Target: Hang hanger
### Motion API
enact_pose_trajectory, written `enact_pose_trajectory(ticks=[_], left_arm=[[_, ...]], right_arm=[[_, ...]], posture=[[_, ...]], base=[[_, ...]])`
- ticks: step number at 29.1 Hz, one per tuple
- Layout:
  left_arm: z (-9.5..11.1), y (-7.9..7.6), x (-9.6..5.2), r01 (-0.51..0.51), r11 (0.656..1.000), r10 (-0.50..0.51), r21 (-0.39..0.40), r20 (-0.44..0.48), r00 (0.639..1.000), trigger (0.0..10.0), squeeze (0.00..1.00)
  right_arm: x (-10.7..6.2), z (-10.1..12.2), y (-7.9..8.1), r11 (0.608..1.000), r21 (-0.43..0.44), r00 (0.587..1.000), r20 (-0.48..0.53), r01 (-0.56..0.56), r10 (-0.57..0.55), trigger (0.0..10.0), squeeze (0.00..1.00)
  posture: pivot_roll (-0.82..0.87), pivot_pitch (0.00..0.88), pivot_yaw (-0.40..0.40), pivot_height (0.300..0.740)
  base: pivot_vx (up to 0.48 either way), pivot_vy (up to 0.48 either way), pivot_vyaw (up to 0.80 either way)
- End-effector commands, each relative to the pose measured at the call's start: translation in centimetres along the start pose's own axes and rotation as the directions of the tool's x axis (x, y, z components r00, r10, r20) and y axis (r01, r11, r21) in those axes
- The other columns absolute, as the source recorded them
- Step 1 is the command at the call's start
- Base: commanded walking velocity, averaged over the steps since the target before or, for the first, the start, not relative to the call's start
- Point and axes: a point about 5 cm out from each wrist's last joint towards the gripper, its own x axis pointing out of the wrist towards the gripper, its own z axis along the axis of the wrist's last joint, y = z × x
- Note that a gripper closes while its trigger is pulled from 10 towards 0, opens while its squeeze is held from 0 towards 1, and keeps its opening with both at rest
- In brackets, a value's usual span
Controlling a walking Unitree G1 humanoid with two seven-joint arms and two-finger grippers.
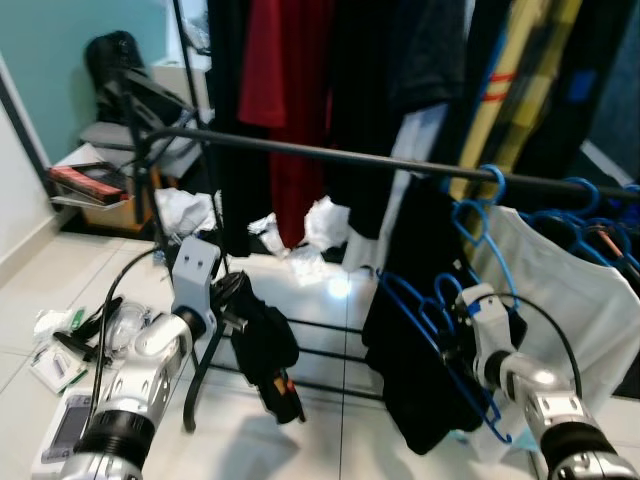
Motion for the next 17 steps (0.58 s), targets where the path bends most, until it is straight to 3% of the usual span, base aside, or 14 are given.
enact_pose_trajectory(ticks=[1,2,4,7,8,10,11,12,13,14,15,16,17], left_arm=[[1.6,0.0,0.2,0.033,0.999,-0.034,0.028,0.046,0.998,10.0,0.0],[1.6,0.0,0.2,0.033,0.999,-0.034,0.028,0.046,0.998,10.0,0.0],[2.8,0.1,0.0,0.058,0.998,-0.06,0.037,0.074,0.995,10.0,0.0],[2.8,0.1,0.0,0.058,0.998,-0.06,0.037,0.074,0.995,10.0,0.0],[3.5,0.1,0.0,0.08,0.996,-0.084,0.047,0.089,0.992,10.0,0.0],[3.5,0.1,0.0,0.08,0.996,-0.084,0.047,0.089,0.992,10.0,0.0],[4.7,-0.3,0.1,0.12,0.991,-0.126,0.058,0.122,0.984,10.0,0.0],[4.7,-0.3,0.1,0.12,0.991,-0.126,0.058,0.122,0.984,10.0,0.0],[6.4,-0.9,0.1,0.175,0.982,-0.186,0.079,0.166,0.968,10.0,0.0],[6.4,-0.9,0.1,0.175,0.982,-0.186,0.079,0.166,0.968,10.0,0.0],[7.9,-1.3,-0.1,0.223,0.968,-0.242,0.112,0.202,0.949,10.0,0.0],[7.9,-1.3,-0.1,0.223,0.968,-0.242,0.112,0.202,0.949,10.0,0.0],[9.0,-1.7,-0.4,0.267,0.954,-0.293,0.139,0.229,0.928,10.0,0.0]], right_arm=[[-0.3,1.5,0.2,0.996,-0.042,0.996,0.037,-0.082,0.084,10.0,0.0],[-0.3,1.5,0.2,0.996,-0.042,0.996,0.037,-0.082,0.084,10.0,0.0],[-1.9,2.6,0.8,0.972,-0.08,0.973,0.057,-0.219,0.224,10.0,0.0],[-1.9,2.6,0.8,0.972,-0.08,0.973,0.057,-0.219,0.224,10.0,0.0],[-3.0,3.6,0.9,0.957,-0.088,0.954,0.093,-0.277,0.285,10.0,0.0],[-3.0,3.6,0.9,0.957,-0.088,0.954,0.093,-0.277,0.285,10.0,0.0],[-4.7,5.1,1.2,0.932,-0.121,0.924,0.139,-0.341,0.356,10.0,0.0],[-4.7,5.1,1.2,0.932,-0.121,0.924,0.139,-0.341,0.356,10.0,0.0],[-6.5,7.0,1.2,0.912,-0.149,0.89,0.205,-0.383,0.408,10.0,0.0],[-6.5,7.0,1.2,0.912,-0.149,0.89,0.205,-0.383,0.408,10.0,0.0],[-8.0,8.6,1.4,0.89,-0.186,0.857,0.247,-0.416,0.452,10.0,0.0],[-8.0,8.6,1.4,0.89,-0.186,0.857,0.247,-0.416,0.452,10.0,0.0],[-9.1,9.7,1.4,0.875,-0.22,0.837,0.266,-0.431,0.479,10.0,0.0]], posture=[[-0.1,0.0,0.007,0.74],[-0.1,0.0,0.007,0.74],[-0.1,0.0,0.019,0.74],[-0.1,0.0,0.019,0.74],[-0.1,0.0,0.021,0.74],[-0.1,0.0,0.021,0.74],[-0.1,0.0,0.02,0.74],[-0.1,0.0,0.02,0.74],[-0.1,0.0,0.023,0.74],[-0.1,0.0,0.023,0.74],[-0.1,0.0,0.023,0.74],[-0.1,0.0,0.023,0.74],[-0.1,0.0,0.023,0.74]], base=[[0.0,0.0,-0.8],[0.0,0.0,-0.8],[0.0,0.0,-0.8],[0.0,0.0,-0.8],[0.0,0.0,-0.8],[0.0,0.0,-0.8],[0.0,0.0,-0.8],[0.0,0.0,-0.8],[0.0,0.0,0.0],[0.0,0.0,0.0],[0.0,0.0,0.0],[0.0,0.0,0.0],[0.0,0.0,0.0]])
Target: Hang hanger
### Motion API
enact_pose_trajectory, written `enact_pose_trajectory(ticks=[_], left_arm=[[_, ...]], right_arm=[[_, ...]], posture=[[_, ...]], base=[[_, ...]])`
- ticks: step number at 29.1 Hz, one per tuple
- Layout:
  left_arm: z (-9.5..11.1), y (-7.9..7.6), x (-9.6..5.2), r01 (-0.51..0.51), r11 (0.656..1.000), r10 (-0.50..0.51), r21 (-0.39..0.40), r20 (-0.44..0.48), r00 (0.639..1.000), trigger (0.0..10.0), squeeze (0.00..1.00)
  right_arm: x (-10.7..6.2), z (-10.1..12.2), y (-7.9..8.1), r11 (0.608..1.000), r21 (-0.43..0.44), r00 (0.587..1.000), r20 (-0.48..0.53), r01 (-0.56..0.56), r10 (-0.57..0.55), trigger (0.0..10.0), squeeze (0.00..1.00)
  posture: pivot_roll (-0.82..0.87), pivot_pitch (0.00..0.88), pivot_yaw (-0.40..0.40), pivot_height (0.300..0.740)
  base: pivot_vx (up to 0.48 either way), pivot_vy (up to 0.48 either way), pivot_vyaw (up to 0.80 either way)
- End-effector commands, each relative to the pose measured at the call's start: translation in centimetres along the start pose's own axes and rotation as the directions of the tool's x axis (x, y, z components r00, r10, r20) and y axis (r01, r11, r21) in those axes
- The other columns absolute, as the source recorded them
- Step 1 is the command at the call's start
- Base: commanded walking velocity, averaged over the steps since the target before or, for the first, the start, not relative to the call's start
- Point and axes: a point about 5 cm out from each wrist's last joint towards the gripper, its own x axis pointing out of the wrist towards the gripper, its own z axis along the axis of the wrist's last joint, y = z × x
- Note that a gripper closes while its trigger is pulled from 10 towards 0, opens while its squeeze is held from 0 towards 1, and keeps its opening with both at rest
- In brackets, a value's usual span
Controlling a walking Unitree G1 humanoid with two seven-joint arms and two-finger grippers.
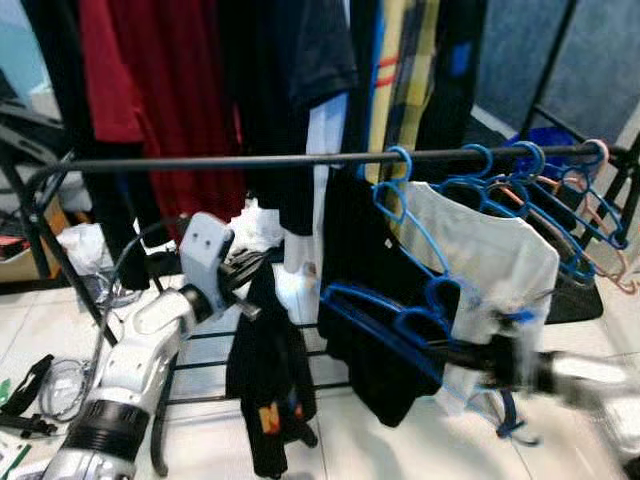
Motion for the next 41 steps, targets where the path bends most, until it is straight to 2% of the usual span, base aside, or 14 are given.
enact_pose_trajectory(ticks=[1,4,7,11,15,21,23,24,25,26,27,32,37,41], left_arm=[[1.7,0.1,-0.3,0.059,0.998,-0.06,0.03,0.037,0.998,10.0,0.0],[3.9,0.6,-0.4,0.117,0.99,-0.122,0.077,0.07,0.99,10.0,0.0],[4.4,0.7,-0.5,0.134,0.987,-0.141,0.091,0.073,0.987,10.0,0.0],[5.1,0.8,-0.7,0.164,0.981,-0.173,0.107,0.079,0.982,10.0,0.0],[6.8,0.4,-1.1,0.252,0.954,-0.27,0.163,0.095,0.958,10.0,0.0],[7.3,0.2,-1.2,0.272,0.947,-0.292,0.171,0.106,0.951,10.0,0.0],[8.6,-0.6,-1.5,0.359,0.907,-0.395,0.221,0.147,0.907,10.0,0.0],[8.6,-0.6,-1.5,0.359,0.907,-0.395,0.221,0.147,0.907,10.0,0.0],[9.1,-0.9,-1.6,0.397,0.886,-0.439,0.24,0.154,0.885,10.0,0.0],[9.1,-0.9,-1.6,0.397,0.886,-0.439,0.24,0.154,0.885,10.0,0.0],[9.4,-1.1,-1.7,0.425,0.867,-0.472,0.262,0.157,0.867,10.0,0.0],[9.7,-1.1,-1.6,0.449,0.847,-0.5,0.283,0.144,0.854,10.0,0.0],[9.8,-0.7,-1.6,0.44,0.85,-0.492,0.289,0.135,0.86,10.0,0.0],[10.0,-0.3,-1.4,0.424,0.855,-0.481,0.298,0.148,0.864,10.0,0.0]], right_arm=[[0.2,1.1,0.8,0.998,-0.012,0.997,0.041,-0.068,0.068,10.0,0.0],[-0.8,3.1,1.2,0.994,-0.063,0.994,0.054,-0.09,0.093,10.0,0.0],[-1.0,3.7,1.5,0.992,-0.076,0.992,0.058,-0.104,0.108,10.0,0.0],[-1.4,4.2,1.8,0.99,-0.09,0.992,0.051,-0.112,0.116,10.0,0.0],[-3.1,4.7,2.2,0.989,-0.102,0.994,-0.012,-0.109,0.108,10.0,0.0],[-3.7,4.8,2.2,0.99,-0.095,0.995,-0.027,-0.1,0.098,10.0,0.0],[-5.9,4.9,1.9,0.995,-0.081,0.996,-0.068,-0.056,0.05,10.0,0.0],[-5.9,4.9,1.9,0.995,-0.081,0.996,-0.068,-0.056,0.05,10.0,0.0],[-6.7,4.9,1.8,0.996,-0.078,0.996,-0.089,-0.037,0.03,10.0,0.0],[-6.7,4.9,1.8,0.996,-0.078,0.996,-0.089,-0.037,0.03,10.0,0.0],[-7.2,5.0,1.9,0.997,-0.073,0.995,-0.092,-0.037,0.03,10.0,0.0],[-7.7,5.7,2.2,0.995,-0.078,0.995,-0.084,-0.058,0.051,10.0,0.0],[-8.1,6.2,2.8,0.992,-0.073,0.992,-0.086,-0.099,0.092,10.0,0.0],[-7.7,5.4,4.2,0.98,-0.036,0.97,-0.158,-0.195,0.187,10.0,0.0]], posture=[[-0.1,0.0,0.03,0.74],[-0.1,0.0,0.036,0.74],[-0.1,0.0,0.041,0.74],[-0.1,0.0,0.043,0.74],[-0.1,0.0,0.052,0.74],[-0.1,0.0,0.053,0.74],[-0.11,0.0,0.061,0.74],[-0.11,0.0,0.061,0.74],[-0.11,0.0,0.062,0.74],[-0.11,0.0,0.062,0.74],[-0.11,0.0,0.062,0.74],[-0.11,0.0,0.069,0.74],[-0.11,0.0,0.07,0.74],[-0.12,0.0,0.072,0.74]], base=[[0.0,0.0,0.0],[0.0,0.0,0.0],[0.0,0.0,0.0],[0.0,0.0,0.0],[0.0,0.0,0.0],[0.0,0.0,0.0],[0.0,0.0,0.0],[0.0,0.0,0.0],[0.0,0.0,0.0],[0.0,0.0,0.0],[0.0,0.0,0.0],[0.0,0.0,0.0],[0.0,0.0,0.0],[0.0,0.0,0.0]])
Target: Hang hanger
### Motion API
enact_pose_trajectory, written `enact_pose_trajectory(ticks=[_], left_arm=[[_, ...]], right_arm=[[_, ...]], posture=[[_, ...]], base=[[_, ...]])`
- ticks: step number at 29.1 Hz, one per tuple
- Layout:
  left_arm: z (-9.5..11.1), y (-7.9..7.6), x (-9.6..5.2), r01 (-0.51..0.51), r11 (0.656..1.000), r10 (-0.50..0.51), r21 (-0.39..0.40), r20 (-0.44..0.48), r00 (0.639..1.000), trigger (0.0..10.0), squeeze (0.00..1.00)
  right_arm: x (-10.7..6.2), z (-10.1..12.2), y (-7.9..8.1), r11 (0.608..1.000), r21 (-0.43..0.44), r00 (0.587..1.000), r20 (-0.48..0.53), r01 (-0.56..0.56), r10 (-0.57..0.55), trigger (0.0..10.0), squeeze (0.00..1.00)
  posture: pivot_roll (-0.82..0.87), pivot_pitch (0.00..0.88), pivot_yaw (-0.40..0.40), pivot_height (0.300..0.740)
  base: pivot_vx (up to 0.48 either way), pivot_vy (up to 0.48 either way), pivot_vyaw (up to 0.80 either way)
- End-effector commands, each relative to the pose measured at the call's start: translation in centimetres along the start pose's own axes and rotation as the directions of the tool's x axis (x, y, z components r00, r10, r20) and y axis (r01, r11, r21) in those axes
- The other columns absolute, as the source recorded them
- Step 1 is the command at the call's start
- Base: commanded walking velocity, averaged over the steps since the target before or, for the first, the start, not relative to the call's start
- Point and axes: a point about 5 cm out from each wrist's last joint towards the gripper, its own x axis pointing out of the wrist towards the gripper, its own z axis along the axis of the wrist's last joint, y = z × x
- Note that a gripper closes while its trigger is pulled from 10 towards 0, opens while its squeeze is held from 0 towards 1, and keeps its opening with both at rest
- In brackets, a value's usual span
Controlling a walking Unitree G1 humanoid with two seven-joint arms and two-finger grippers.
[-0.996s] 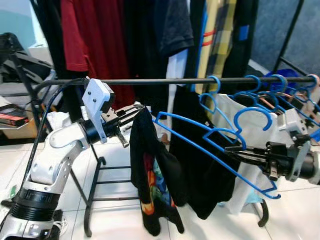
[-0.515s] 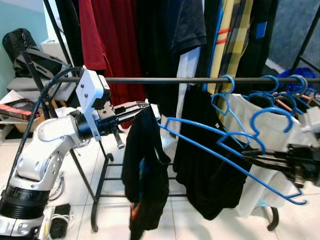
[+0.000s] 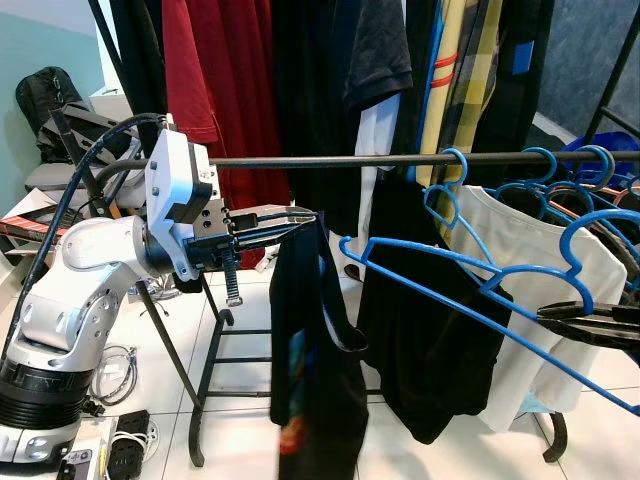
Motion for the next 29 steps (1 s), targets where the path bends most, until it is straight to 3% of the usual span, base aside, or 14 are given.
enact_pose_trajectory(ticks=[1,19,24,29], left_arm=[[0.5,0.6,-0.2,-0.011,0.999,0.011,0.037,0.001,1.0,10.0,0.0],[-0.6,1.3,-1.2,-0.044,0.998,0.046,0.044,-0.036,0.998,10.0,0.0],[-0.6,1.3,-1.2,-0.042,0.998,0.044,0.046,-0.034,0.998,10.0,0.0],[-0.5,1.1,-0.7,-0.03,0.998,0.031,0.047,-0.023,0.999,10.0,0.0]], right_arm=[[0.4,0.4,0.6,0.998,-0.018,0.998,-0.03,-0.053,0.052,10.0,0.0],[-3.1,2.7,1.0,0.997,-0.073,0.999,-0.034,0.006,-0.008,10.0,0.0],[-3.2,3.3,1.3,0.996,-0.091,1.0,-0.011,-0.002,0.001,10.0,0.0],[-2.3,3.3,1.5,0.995,-0.091,0.999,0.001,-0.041,0.041,10.0,0.0]], posture=[[-0.12,0.0,0.073,0.74],[-0.13,0.0,0.072,0.74],[-0.14,0.0,0.074,0.74],[-0.14,0.0,0.072,0.74]], base=[[0.0,0.0,0.0],[0.0,0.0,0.0],[0.0,0.0,0.0],[0.0,0.0,0.0]])
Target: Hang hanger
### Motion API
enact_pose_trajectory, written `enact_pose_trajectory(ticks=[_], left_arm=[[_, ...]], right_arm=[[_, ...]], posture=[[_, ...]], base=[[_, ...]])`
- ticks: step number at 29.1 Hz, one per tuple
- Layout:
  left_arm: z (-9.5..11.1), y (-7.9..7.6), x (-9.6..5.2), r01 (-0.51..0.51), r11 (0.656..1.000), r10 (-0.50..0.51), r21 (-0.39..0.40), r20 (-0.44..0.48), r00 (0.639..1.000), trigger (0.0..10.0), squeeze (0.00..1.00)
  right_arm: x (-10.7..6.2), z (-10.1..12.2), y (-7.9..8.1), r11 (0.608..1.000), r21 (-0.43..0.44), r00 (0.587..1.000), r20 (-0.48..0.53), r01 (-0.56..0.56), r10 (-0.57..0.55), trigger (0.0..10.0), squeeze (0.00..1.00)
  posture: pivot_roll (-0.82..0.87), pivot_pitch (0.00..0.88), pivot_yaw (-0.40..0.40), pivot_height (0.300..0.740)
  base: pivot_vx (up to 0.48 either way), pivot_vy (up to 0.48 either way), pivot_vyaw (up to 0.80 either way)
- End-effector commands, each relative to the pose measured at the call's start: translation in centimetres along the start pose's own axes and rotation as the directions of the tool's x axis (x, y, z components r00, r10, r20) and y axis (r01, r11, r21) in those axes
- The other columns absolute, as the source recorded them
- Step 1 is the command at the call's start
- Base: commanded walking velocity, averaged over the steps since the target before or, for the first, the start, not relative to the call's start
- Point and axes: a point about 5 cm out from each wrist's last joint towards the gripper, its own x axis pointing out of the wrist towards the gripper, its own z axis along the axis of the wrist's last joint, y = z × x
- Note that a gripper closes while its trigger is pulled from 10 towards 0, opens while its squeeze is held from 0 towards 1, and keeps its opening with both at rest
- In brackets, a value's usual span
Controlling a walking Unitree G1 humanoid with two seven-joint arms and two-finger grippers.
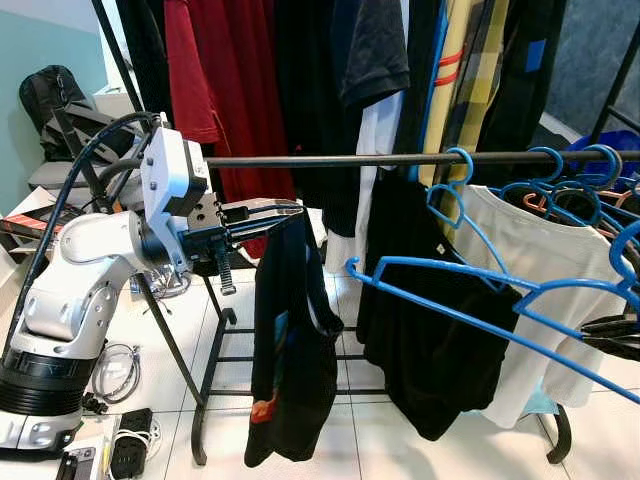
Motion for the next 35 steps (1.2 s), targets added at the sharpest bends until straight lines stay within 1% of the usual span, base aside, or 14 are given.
enact_pose_trajectory(ticks=[1,2,5,8,10,12,26,35], left_arm=[[0.6,0.3,0.0,0.002,0.999,-0.002,0.034,0.008,1.0,10.0,0.0],[0.6,0.0,0.3,0.01,1.0,-0.011,0.028,0.022,1.0,10.0,0.0],[0.6,0.0,0.3,0.01,1.0,-0.011,0.028,0.022,1.0,10.0,0.0],[0.7,-0.3,0.8,0.023,0.999,-0.024,0.023,0.041,0.999,10.0,0.0],[0.7,-0.3,0.8,0.023,0.999,-0.024,0.023,0.041,0.999,10.0,0.0],[1.1,-0.6,1.1,0.038,0.999,-0.039,0.021,0.061,0.997,10.0,0.0],[2.1,-1.3,1.6,0.09,0.996,-0.092,0.024,0.1,0.991,10.0,0.0],[2.3,-1.4,1.5,0.099,0.995,-0.101,0.026,0.097,0.99,10.0,0.0]], right_arm=[[0.6,0.2,0.2,0.999,-0.007,0.999,0.007,-0.035,0.035,10.0,0.0],[1.2,-0.1,0.1,0.999,-0.005,0.999,0.008,-0.044,0.044,10.0,0.0],[1.2,-0.1,0.1,0.999,-0.005,0.999,0.008,-0.044,0.044,10.0,0.0],[1.8,-0.2,-0.1,0.999,-0.008,0.999,0.021,-0.048,0.048,10.0,0.0],[1.8,-0.2,-0.1,0.999,-0.008,0.999,0.021,-0.048,0.048,10.0,0.0],[2.1,-0.1,-0.3,0.999,-0.014,0.998,0.033,-0.045,0.046,10.0,0.0],[2.3,0.3,-0.7,1.0,-0.025,0.999,0.05,-0.017,0.018,10.0,0.0],[2.3,0.5,-0.9,1.0,-0.028,0.997,0.075,-0.003,0.006,10.0,0.0]], posture=[[-0.14,0.0,0.072,0.74],[-0.14,0.0,0.071,0.74],[-0.14,0.0,0.071,0.74],[-0.13,0.0,0.064,0.74],[-0.13,0.0,0.064,0.74],[-0.13,0.0,0.063,0.74],[-0.13,0.0,0.06,0.74],[-0.13,0.0,0.061,0.74]], base=[[0.0,0.0,0.0],[0.0,0.0,0.0],[0.0,0.0,0.0],[0.0,0.0,0.0],[0.0,0.0,0.0],[0.0,0.0,0.0],[0.0,0.0,0.0],[0.0,0.0,0.0]])
